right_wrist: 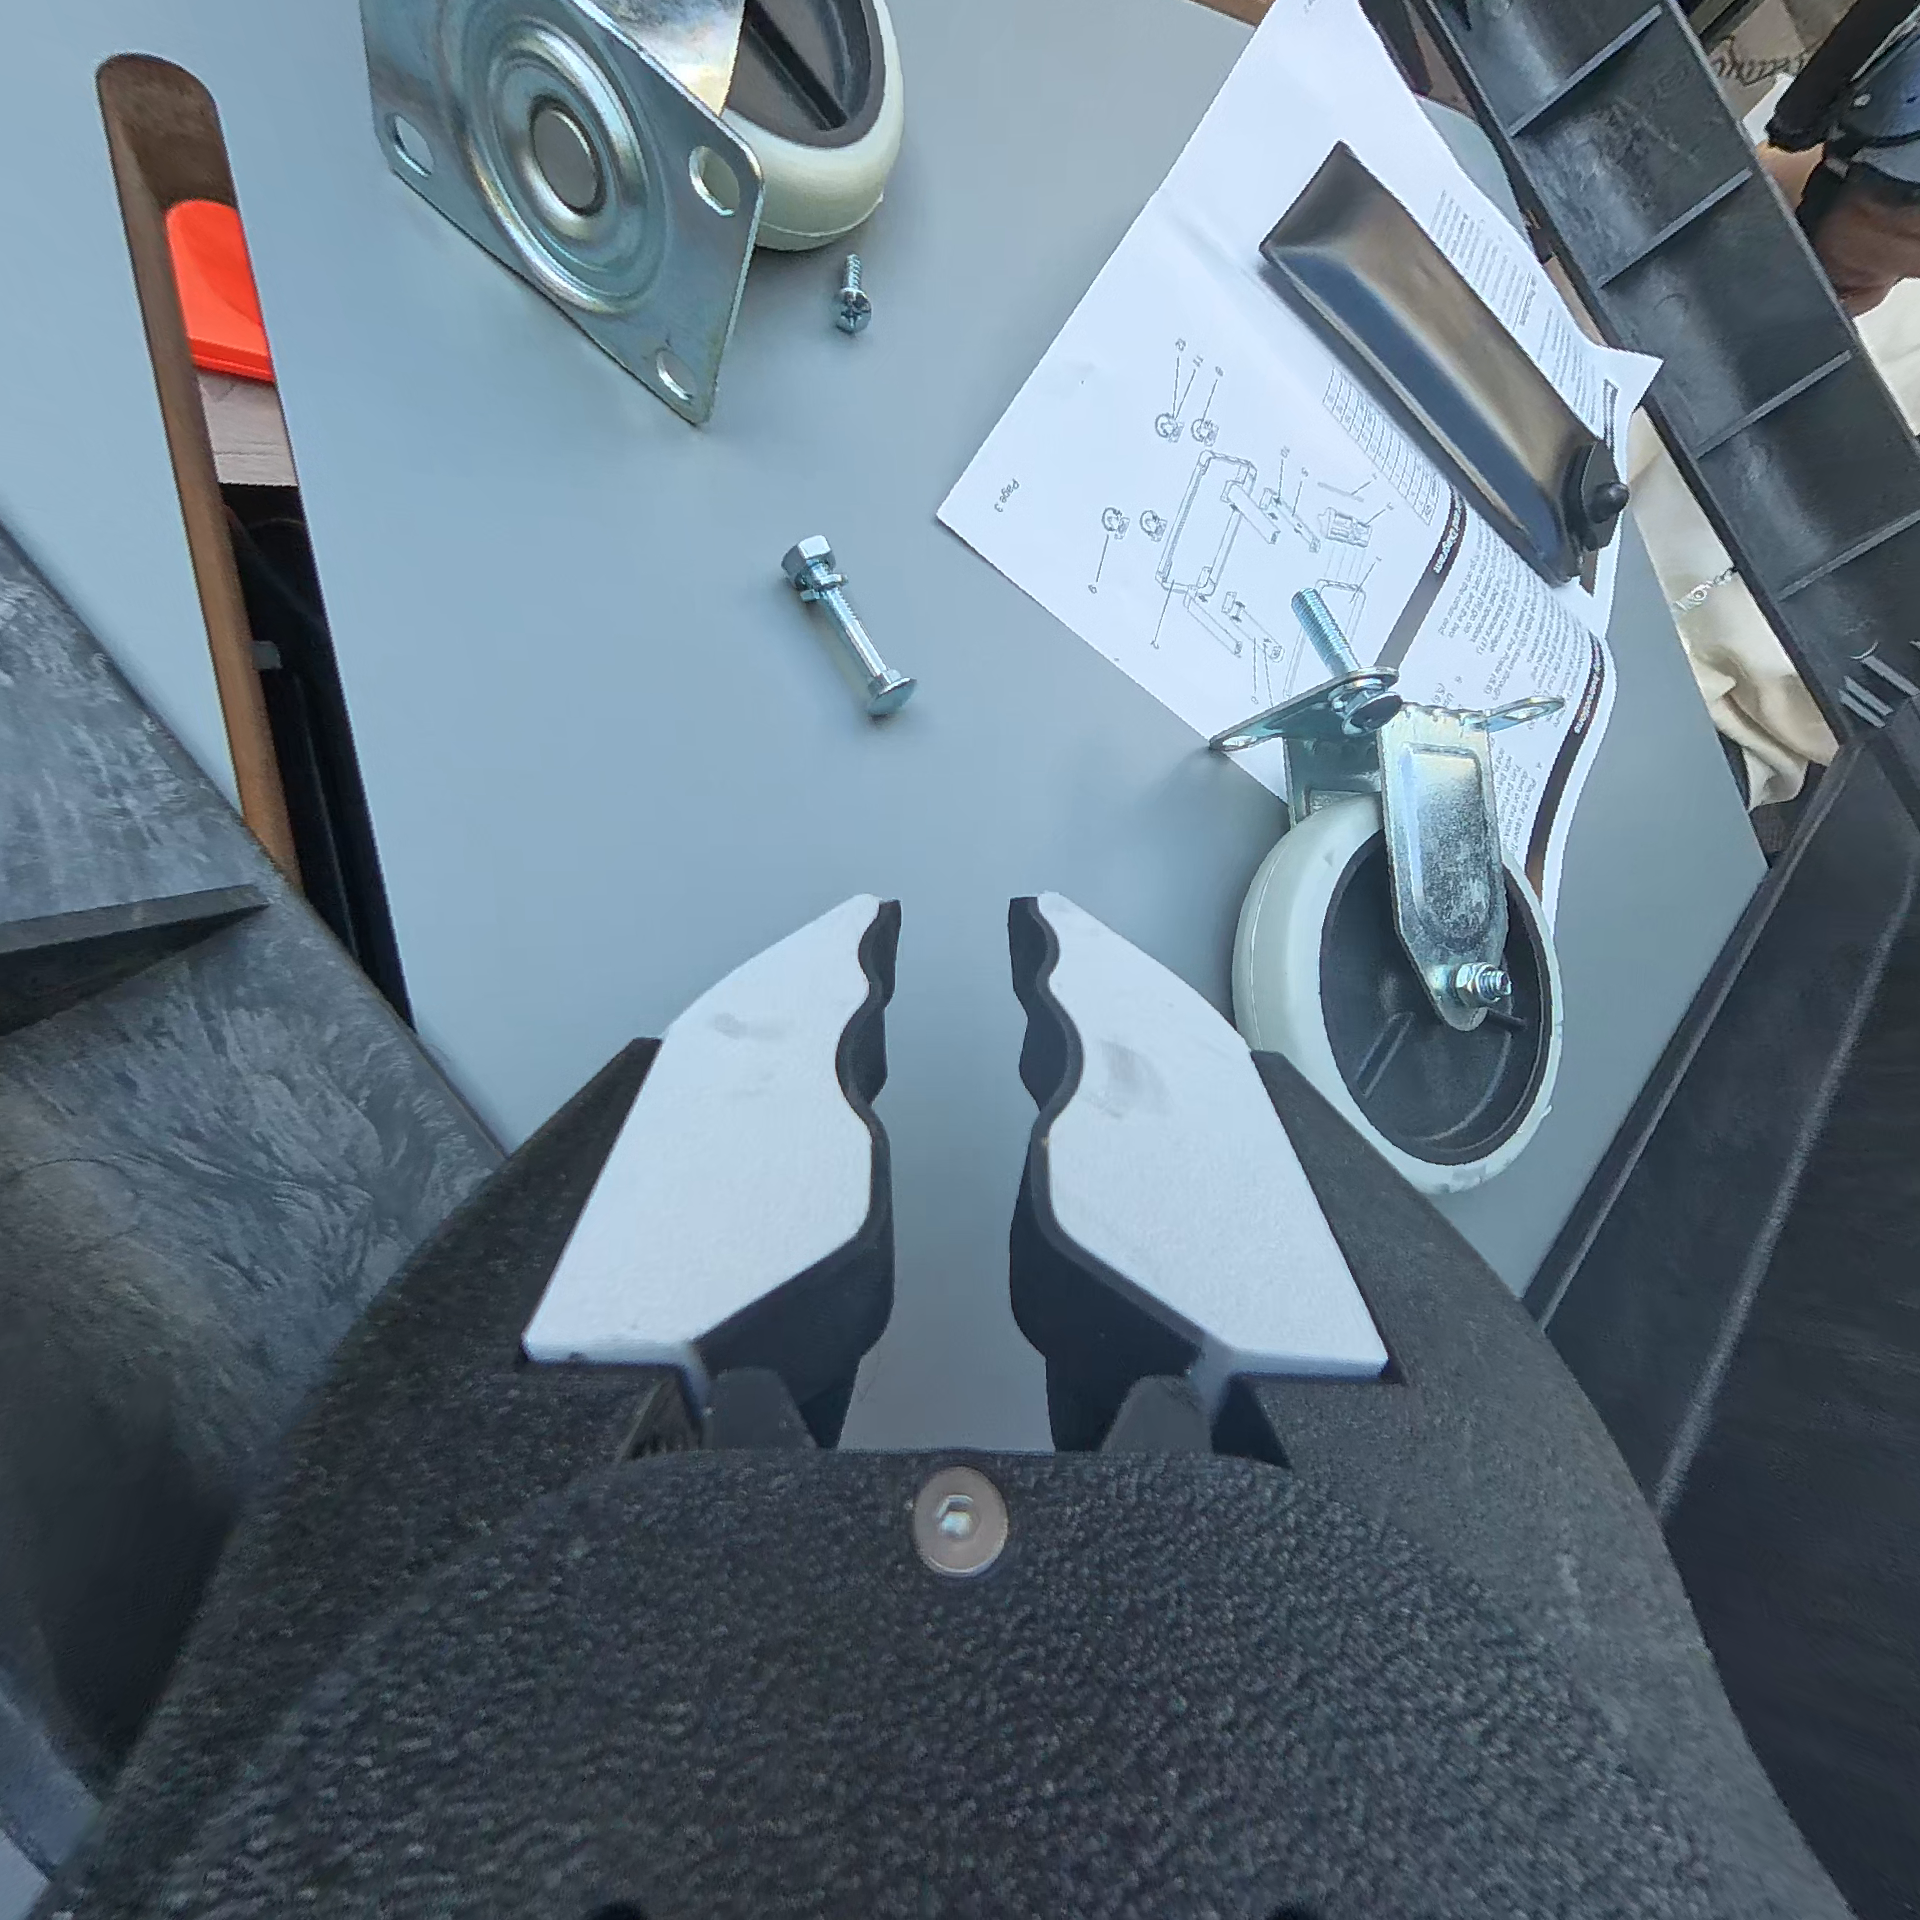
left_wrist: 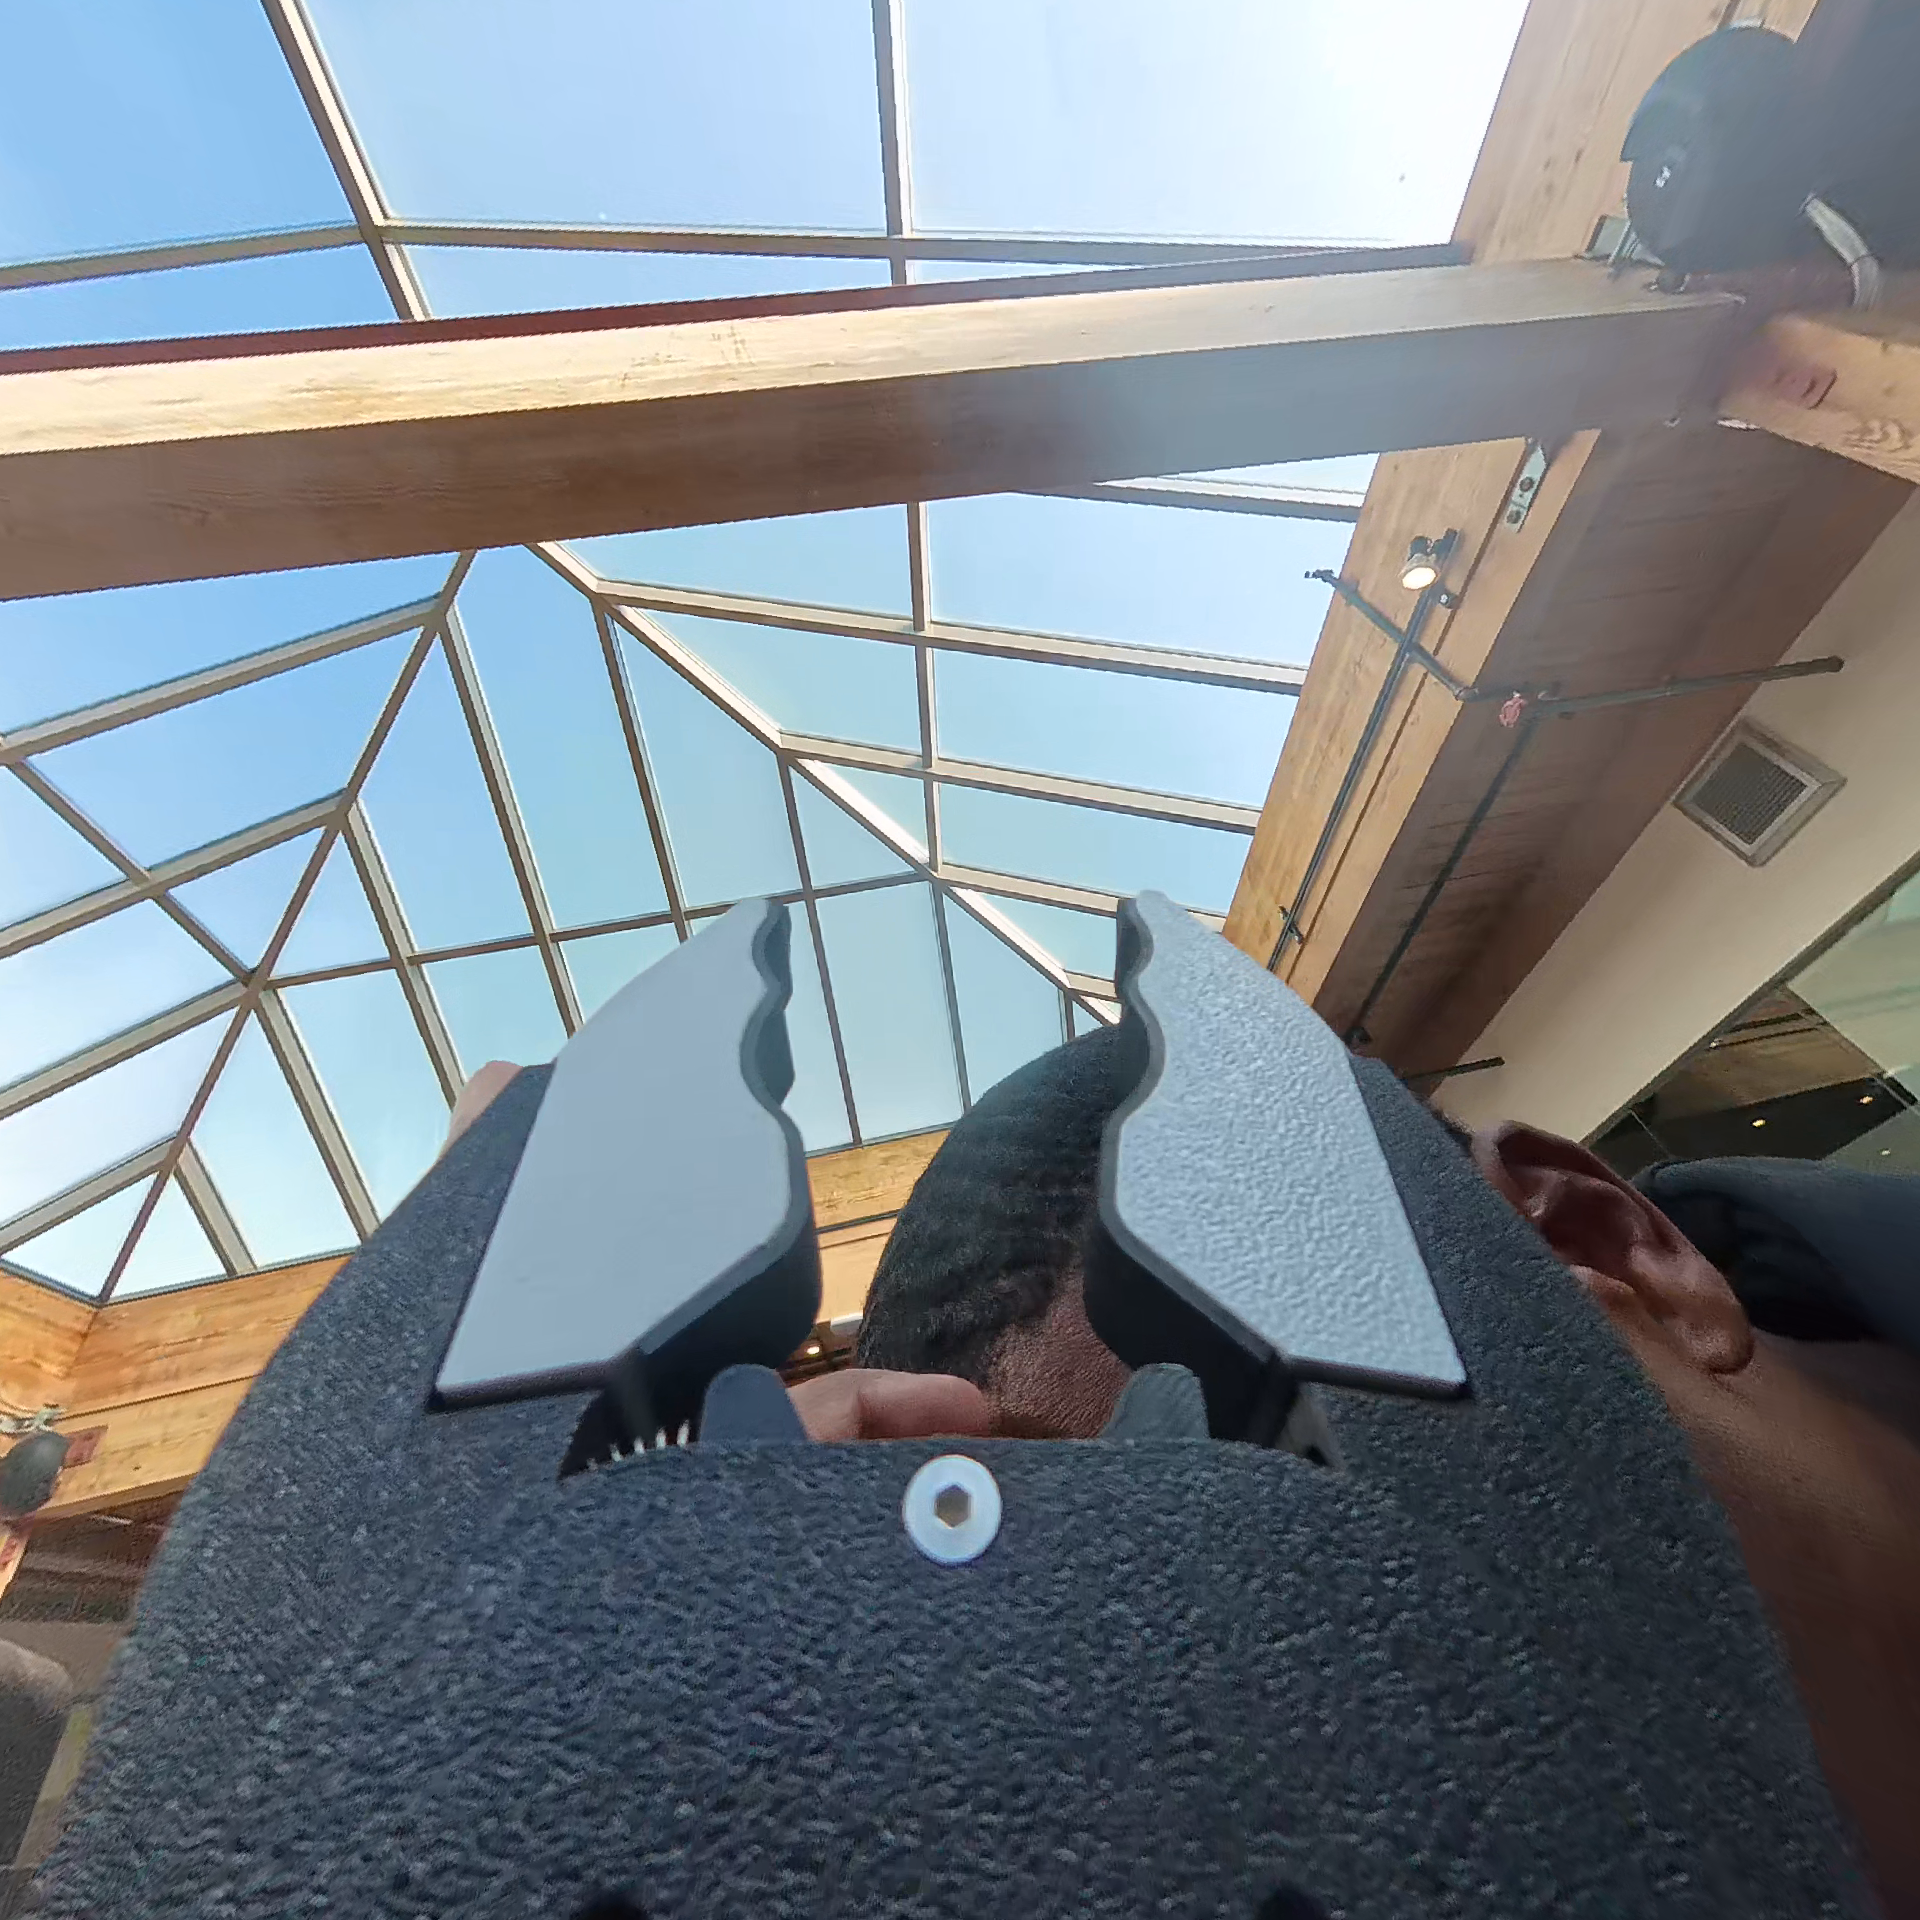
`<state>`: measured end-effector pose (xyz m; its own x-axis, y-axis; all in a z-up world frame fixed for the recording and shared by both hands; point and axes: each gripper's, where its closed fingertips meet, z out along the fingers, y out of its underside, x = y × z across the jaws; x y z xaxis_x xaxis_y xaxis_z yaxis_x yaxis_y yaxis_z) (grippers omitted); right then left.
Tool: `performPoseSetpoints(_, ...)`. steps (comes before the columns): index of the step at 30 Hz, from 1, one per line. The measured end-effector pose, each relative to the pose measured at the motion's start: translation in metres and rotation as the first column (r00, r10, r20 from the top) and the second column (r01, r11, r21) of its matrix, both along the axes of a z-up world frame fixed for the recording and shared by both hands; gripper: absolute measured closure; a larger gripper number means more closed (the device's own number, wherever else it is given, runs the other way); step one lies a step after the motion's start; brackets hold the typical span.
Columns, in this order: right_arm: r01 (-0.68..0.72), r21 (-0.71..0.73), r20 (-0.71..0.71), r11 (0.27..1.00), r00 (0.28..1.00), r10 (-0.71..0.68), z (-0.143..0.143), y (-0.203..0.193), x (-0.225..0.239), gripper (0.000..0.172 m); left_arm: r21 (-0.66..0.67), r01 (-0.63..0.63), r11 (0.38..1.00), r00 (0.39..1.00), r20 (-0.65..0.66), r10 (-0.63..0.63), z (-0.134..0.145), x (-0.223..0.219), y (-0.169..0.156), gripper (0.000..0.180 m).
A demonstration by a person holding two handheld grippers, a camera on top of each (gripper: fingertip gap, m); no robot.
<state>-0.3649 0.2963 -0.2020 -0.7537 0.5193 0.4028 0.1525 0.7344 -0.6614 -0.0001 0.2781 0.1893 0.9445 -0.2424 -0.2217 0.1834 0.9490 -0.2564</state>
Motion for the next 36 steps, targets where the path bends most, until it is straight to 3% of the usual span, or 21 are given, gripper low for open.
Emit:
performPoseSetpoints(6, -0.002, -0.011, 0.006, 1.0, 1.0, 0.002, 0.001, 0.0, 0.001, 0.151, -0.099, -0.015, 0.995, 0.997, -0.081, 0.007, -0.008, 0.019, 0.022, 0.12)
performPoseSetpoints(9, -0.004, -0.014, 0.008, 1.0, 1.0, 0.004, 0.001, 0.0, 0.001, 0.151, -0.05, -0.021, 0.999, 1.0, -0.022, 0.02, -0.004, 0.01, 0.015, 0.122)
performPoseSetpoints(14, -0.005, -0.006, 0.009, 1.0, 1.0, 0.005, 0.0, 0.0, 0.001, 0.151, -0.108, -0.027, 0.994, 0.996, -0.088, 0.018, -0.01, 0.025, 0.022, 0.121)
performPoseSetpoints(17, -0.005, -0.004, 0.01, 1.0, 1.0, 0.005, 0.0, -0.001, 0.001, 0.151, -0.065, -0.014, 0.998, 1.0, -0.027, 0.013, -0.007, 0.015, 0.013, 0.123)
performPoseSetpoints(21, -0.006, -0.001, 0.012, 1.0, 1.0, 0.006, -0.001, -0.001, 0.001, 0.151, -0.09, -0.045, 0.995, 0.995, -0.092, 0.037, -0.011, 0.03, 0.02, 0.123)
performPoseSetpoints(26, -0.006, -0.001, 0.015, 1.0, 1.0, 0.006, -0.002, -0.001, 0.001, 0.151, -0.059, -0.028, 0.998, 0.999, -0.045, 0.026, -0.016, 0.019, 0.014, 0.125)
performPoseSetpoints(30, -0.008, 0.006, 0.015, 1.0, 1.0, 0.008, -0.002, -0.001, 0.001, 0.151, -0.079, -0.056, 0.995, 0.994, -0.096, 0.048, -0.025, 0.03, 0.022, 0.125)
performPoseSetpoints(36, -0.008, 0.004, 0.018, 1.0, 1.0, 0.008, -0.003, -0.001, 0.001, 0.151, -0.029, 0.054, 0.998, 0.998, -0.016, -0.054, -0.031, 0.013, 0.011, 0.127)
